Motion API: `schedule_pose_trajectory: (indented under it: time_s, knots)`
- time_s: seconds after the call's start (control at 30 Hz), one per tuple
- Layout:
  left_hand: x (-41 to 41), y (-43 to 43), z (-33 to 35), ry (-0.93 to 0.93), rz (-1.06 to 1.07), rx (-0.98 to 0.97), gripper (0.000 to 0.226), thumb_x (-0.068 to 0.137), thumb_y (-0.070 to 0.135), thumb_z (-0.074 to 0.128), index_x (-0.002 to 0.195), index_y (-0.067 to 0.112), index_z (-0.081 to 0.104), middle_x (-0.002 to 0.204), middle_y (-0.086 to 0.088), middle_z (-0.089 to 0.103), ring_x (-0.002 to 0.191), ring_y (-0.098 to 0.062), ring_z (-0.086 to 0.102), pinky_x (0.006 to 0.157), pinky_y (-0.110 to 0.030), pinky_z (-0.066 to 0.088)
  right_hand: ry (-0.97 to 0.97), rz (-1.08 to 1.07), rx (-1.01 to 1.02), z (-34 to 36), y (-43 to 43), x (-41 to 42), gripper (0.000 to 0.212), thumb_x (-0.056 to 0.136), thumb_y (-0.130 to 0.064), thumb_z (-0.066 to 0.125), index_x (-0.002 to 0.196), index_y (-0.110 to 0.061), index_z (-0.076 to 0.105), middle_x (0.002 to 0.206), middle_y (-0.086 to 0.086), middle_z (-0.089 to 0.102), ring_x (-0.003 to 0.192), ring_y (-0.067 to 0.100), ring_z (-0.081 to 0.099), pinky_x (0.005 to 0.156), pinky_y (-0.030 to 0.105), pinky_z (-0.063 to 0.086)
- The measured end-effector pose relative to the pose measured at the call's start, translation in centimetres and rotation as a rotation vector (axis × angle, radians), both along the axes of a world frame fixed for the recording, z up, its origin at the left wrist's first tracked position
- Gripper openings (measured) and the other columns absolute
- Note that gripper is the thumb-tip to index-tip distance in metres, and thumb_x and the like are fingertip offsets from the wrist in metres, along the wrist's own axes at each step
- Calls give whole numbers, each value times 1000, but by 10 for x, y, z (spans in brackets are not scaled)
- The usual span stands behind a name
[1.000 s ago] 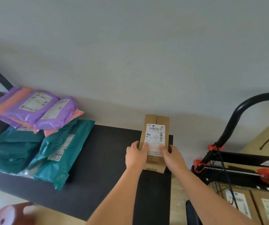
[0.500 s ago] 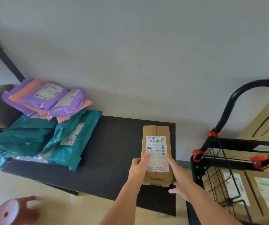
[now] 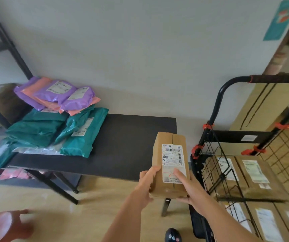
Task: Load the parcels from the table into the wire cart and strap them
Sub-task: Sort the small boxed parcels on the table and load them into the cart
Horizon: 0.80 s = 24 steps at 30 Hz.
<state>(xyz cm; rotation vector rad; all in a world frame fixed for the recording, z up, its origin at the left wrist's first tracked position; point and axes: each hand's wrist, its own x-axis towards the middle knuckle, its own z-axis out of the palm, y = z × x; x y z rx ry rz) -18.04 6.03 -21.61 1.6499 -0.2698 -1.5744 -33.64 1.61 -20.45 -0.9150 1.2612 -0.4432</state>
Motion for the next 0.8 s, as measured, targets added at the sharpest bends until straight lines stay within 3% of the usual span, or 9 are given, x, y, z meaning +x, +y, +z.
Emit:
schedule_pose_trajectory:
  time_s: [0.1,0.27,0.4,0.5,0.57,0.63,0.7,0.73,0.8]
  knots:
    - [-22,17,-2,-16,-72,12,65,72,65,71,117,28,41,122,-4,59,114,-25,55,89,-44,39,58,-21,-61,9,13,-23,74,71,-60,68,136,-32,47,118,1,64,107,21,61,97,51,53]
    - [-55,25,5,59,-49,-86,74,71,59,75,131,37,38,125,-6,60,113,-28,59,99,-48,48,27,-110,-102,23,25,-58,58,78,-65,60,126,-33,55,107,-3,66,96,16,62,73,37,57]
    - [-81,26,12,136,-60,-102,70,69,58,76,128,33,49,118,-11,65,106,-29,65,93,-44,55,1,-171,-97,29,32,-86,55,81,-64,60,126,-32,56,116,1,65,108,21,59,89,45,52]
    - [-106,25,20,141,-123,-113,74,65,62,75,128,31,51,118,-11,66,104,-27,66,80,-38,57,-59,-184,-41,27,36,-116,65,76,-66,64,130,-33,49,127,4,58,120,27,52,108,55,38]
    - [-125,22,26,122,-166,-126,81,60,65,75,129,32,50,116,-9,67,102,-25,67,68,-32,54,-124,-182,-1,24,36,-141,74,71,-69,69,132,-36,43,130,3,56,126,28,48,113,58,29]
    - [-147,16,30,111,-202,-140,87,55,66,76,131,31,49,115,-8,68,102,-25,66,67,-32,51,-173,-162,-16,20,36,-172,76,64,-70,76,128,-43,44,128,-2,57,121,23,51,112,61,29]
    - [-173,8,32,114,-232,-156,88,56,64,76,132,31,48,116,-9,68,105,-26,65,73,-35,51,-85,-78,-110,17,37,-205,59,70,-54,80,122,-55,51,138,-3,53,122,22,53,106,60,40]
    - [-188,4,32,114,-246,-165,87,57,63,77,132,32,48,117,-10,68,106,-27,64,76,-36,52,-20,-9,-175,14,37,-223,60,80,-33,77,118,-68,48,149,-3,45,130,25,49,104,57,44]
    - [-220,-4,32,108,-271,-171,86,58,63,77,133,31,48,119,-10,67,108,-28,64,81,-38,53,60,24,-202,12,31,-260,96,83,3,66,115,-82,36,160,-5,26,138,31,42,101,50,49]
